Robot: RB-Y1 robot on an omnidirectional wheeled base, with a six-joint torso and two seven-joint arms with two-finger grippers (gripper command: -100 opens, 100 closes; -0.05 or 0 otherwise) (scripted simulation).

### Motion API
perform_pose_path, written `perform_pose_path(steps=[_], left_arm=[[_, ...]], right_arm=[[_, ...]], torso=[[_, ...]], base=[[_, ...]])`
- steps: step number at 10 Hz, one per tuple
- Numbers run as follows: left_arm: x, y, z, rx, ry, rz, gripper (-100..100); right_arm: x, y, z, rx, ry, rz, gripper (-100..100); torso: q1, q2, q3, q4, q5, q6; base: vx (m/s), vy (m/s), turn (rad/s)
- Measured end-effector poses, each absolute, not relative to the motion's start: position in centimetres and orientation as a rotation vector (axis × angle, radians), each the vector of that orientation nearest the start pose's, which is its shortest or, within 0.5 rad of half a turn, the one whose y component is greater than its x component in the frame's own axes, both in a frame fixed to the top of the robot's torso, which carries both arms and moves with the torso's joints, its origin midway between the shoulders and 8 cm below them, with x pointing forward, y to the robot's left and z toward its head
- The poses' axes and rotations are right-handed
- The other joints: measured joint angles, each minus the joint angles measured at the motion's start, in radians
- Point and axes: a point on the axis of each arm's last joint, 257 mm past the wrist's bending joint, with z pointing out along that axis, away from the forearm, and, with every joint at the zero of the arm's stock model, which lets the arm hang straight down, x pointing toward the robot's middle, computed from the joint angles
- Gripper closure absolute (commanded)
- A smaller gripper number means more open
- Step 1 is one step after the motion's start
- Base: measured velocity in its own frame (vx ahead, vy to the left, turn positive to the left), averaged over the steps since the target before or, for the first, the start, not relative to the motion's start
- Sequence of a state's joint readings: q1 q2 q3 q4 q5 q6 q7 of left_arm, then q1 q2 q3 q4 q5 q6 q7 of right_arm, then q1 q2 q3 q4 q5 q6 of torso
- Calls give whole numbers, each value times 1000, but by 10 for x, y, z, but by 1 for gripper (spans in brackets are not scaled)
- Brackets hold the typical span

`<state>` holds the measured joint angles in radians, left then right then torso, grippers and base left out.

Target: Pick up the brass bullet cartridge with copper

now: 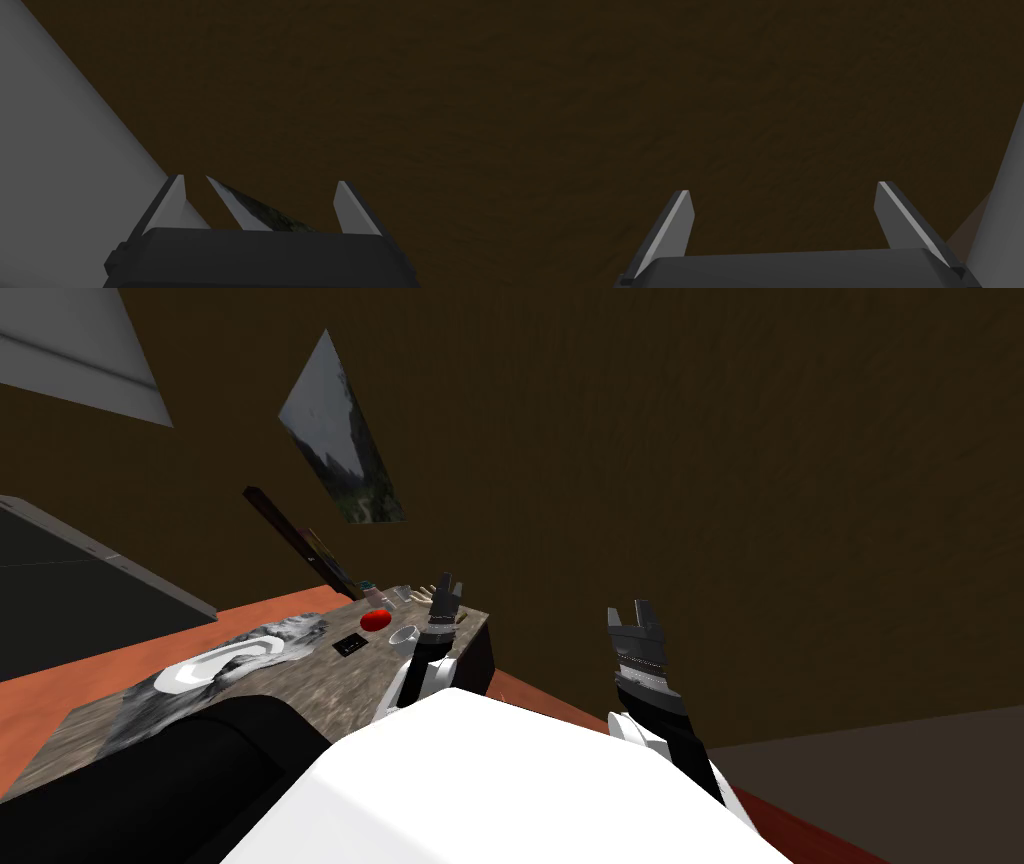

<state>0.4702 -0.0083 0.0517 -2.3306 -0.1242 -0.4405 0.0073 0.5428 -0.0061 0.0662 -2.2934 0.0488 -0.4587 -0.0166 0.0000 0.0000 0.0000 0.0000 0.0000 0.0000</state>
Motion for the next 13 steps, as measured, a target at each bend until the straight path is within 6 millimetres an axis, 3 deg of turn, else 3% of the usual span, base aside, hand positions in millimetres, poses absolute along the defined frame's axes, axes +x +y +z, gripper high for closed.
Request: perform_pose_path(steps=[5, 11, 13], left_arm=[[354, 293, 17, -537, 812, -1092, -100], [362, 327, -35, -515, 1032, -926, -100], [366, 349, -56, -514, 1116, -852, -100]], right_arm=[[349, -257, 8, 692, 689, 1323, 0], [349, -257, 8, 692, 689, 1323, 0], [349, -257, 8, 692, 689, 1323, 0]], torso=[[0, 0, 0, 0, 0, 0], [0, 0, 0, 0, 0, 0], [-1, -1, -1, 0, 0, 0]], base=[[3, -12, -14], [8, -17, -34], [15, -16, -47]])
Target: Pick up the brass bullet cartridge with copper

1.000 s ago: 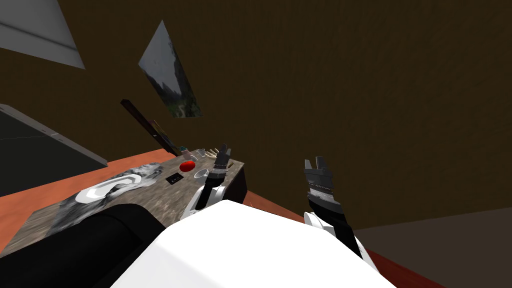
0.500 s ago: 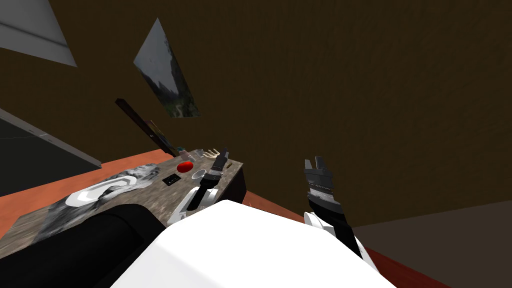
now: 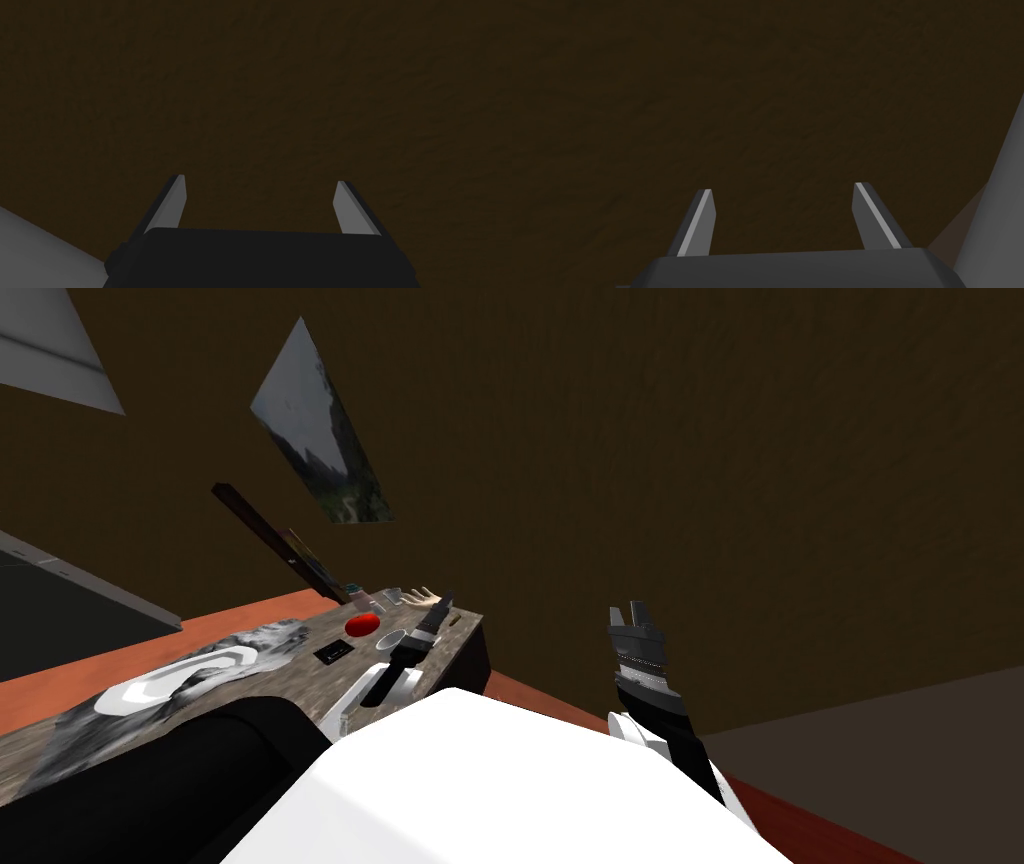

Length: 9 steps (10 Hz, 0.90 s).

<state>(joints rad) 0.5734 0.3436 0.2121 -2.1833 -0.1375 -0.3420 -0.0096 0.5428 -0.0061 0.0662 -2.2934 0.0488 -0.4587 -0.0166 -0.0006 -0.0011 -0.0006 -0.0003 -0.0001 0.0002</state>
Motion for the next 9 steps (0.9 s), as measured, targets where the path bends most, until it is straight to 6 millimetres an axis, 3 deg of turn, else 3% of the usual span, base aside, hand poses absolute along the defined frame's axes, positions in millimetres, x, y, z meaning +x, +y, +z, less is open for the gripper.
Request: perform_pose_path(steps=[9], left_arm=[[359, 410, -125, -478, 1407, -605, -100]], right_arm=[[349, -257, 8, 692, 689, 1323, 0]], torso=[[1, 0, 0, 0, 0, 0]], base=[[16, -8, -55]])
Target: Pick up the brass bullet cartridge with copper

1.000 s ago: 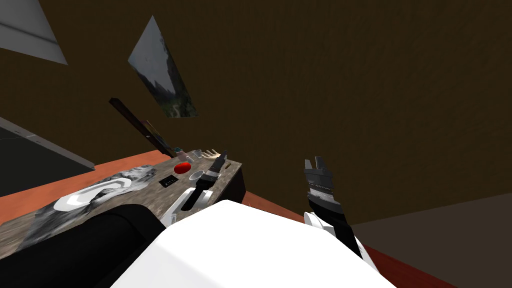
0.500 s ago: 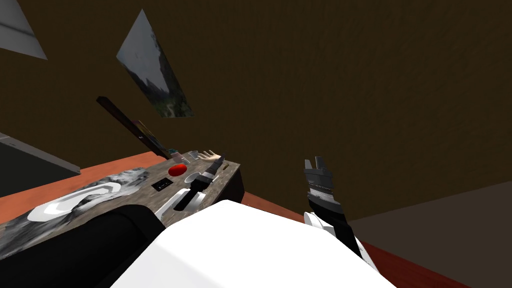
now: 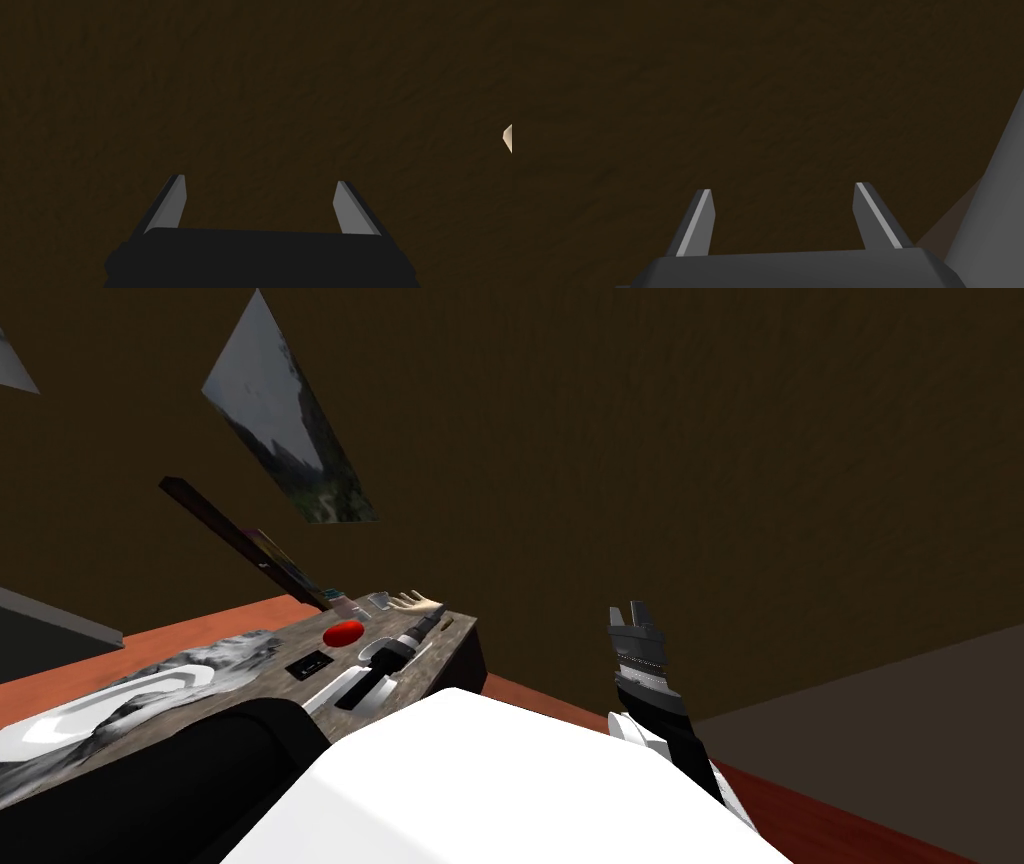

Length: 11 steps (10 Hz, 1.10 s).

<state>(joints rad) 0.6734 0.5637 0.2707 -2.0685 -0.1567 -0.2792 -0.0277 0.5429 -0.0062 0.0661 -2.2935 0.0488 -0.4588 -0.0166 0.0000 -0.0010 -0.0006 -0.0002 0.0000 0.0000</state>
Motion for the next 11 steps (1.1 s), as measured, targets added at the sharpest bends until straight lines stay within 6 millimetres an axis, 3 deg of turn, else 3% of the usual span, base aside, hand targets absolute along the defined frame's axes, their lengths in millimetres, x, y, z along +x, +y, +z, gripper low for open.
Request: perform_pose_path(steps=[7, 11], left_arm=[[338, 471, -185, -442, 1655, -386, -100], [313, 509, -218, -413, 1807, -254, -100]], right_arm=[[349, -257, 8, 692, 689, 1323, 0], [349, -257, 8, 692, 689, 1323, 0]], torso=[[0, -1, 0, 0, 0, 0], [0, -1, -1, 0, 0, 0]], base=[[25, -7, -86], [27, -8, -80]])
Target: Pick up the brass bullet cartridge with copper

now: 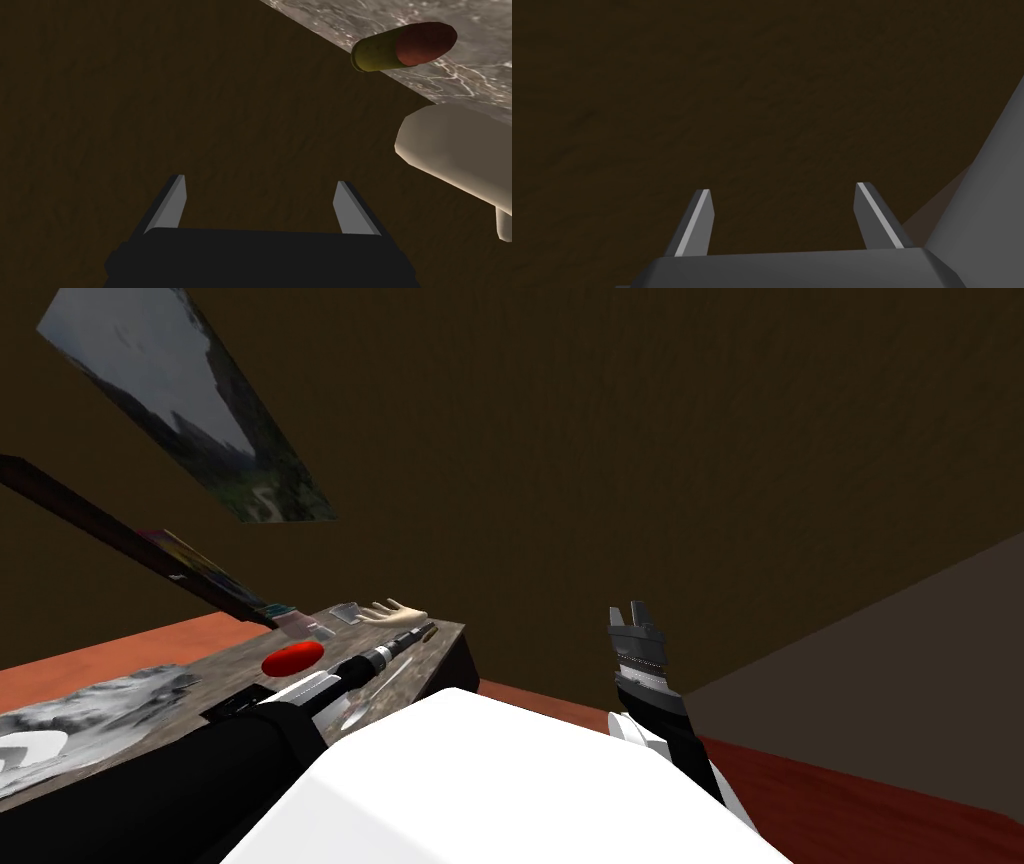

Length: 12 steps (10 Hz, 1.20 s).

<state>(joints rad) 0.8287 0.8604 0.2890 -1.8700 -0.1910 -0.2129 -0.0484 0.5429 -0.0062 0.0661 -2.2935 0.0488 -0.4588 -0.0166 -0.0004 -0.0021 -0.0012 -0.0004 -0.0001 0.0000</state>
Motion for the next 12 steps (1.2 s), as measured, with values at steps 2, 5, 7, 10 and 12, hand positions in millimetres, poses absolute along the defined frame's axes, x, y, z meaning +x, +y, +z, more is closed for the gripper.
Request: perform_pose_path(steps=[2, 5, 7, 10, 12], left_arm=[[308, 519, -228, -392, 1863, -208, -100], [290, 540, -249, -366, 1961, -126, -100], [271, 558, -268, -345, 2048, -56, -100], [248, 580, -284, -317, 2142, 16, -100], [228, 593, -298, -294, 2217, 68, -100]], right_arm=[[349, -257, 8, 692, 689, 1323, 0], [349, -257, 8, 692, 689, 1323, 0], [349, -257, 8, 692, 689, 1323, 0], [349, -257, 8, 692, 689, 1323, 0], [349, -257, 8, 692, 689, 1323, 0]], torso=[[0, 0, 0, 0, 0, 0], [0, 0, 0, 0, 0, 0], [0, -1, 0, 0, 0, 0], [-1, 0, 0, 0, 0, 0], [0, 0, 0, 0, 0, 0]], base=[[31, -9, -109], [29, -9, -109], [41, -10, -141], [27, -9, -86], [35, -7, -121]])
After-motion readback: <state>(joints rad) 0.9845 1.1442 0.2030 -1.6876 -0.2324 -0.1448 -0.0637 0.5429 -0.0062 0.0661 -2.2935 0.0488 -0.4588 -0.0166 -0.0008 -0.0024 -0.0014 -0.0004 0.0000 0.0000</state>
